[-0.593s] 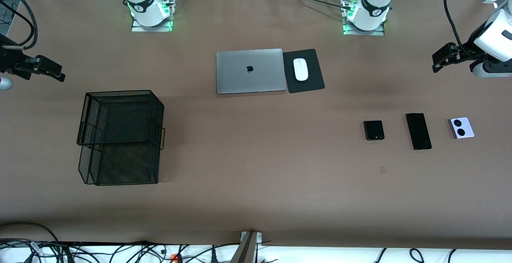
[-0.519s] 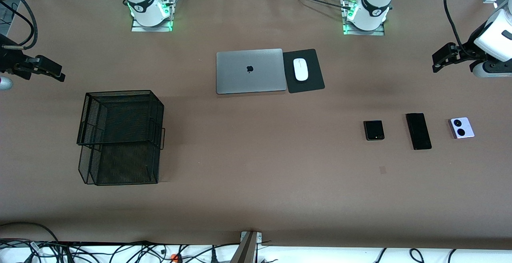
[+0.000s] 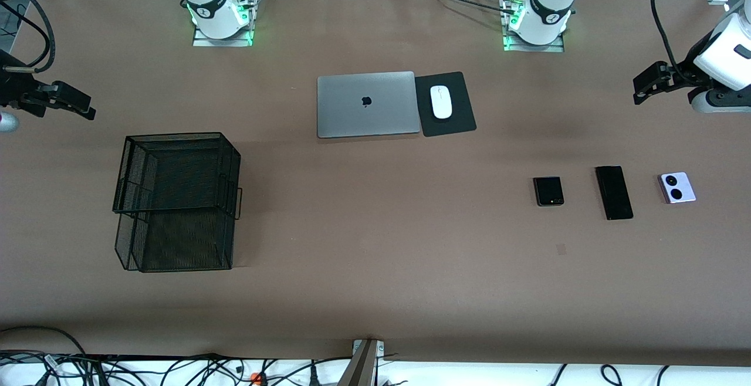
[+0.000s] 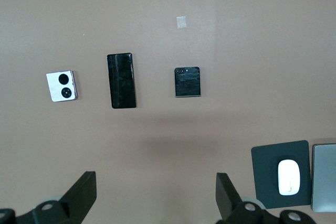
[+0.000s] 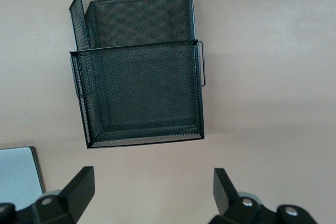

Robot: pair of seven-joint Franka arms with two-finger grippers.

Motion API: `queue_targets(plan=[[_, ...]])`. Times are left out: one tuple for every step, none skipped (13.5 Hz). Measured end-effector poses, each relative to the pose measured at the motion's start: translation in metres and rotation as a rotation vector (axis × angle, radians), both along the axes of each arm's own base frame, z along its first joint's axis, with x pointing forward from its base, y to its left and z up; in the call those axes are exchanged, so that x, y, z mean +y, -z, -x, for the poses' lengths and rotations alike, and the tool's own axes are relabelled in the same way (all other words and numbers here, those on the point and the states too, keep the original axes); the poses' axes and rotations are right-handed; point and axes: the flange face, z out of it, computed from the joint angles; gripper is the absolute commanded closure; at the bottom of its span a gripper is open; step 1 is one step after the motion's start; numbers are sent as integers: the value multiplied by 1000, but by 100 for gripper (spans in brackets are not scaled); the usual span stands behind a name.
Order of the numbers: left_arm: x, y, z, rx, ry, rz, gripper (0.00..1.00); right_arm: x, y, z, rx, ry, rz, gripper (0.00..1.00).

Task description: Place phones with both arms

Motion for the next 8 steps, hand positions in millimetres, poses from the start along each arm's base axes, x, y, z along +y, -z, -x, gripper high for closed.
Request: queue_targets(plan=[[0,2,1,17,0,-1,0,0,0,0,0,0,0,0],[-1,9,1,48,1,-1,0,0,0,0,0,0,0,0],[-1,21,0,96,1,-2,0,0,0,0,0,0,0,0],[-1,39,-6,140,1,-3,0,0,0,0,0,0,0,0],[-1,61,-15,180,1,-2,0,0,0,0,0,0,0,0],[-1,84,-26,206,2,-1,0,0,0,0,0,0,0,0],[-1,106,-37,213,3,1,0,0,0,0,0,0,0,0],[-1,127,-48,212,7,4,0,0,0,0,0,0,0,0]])
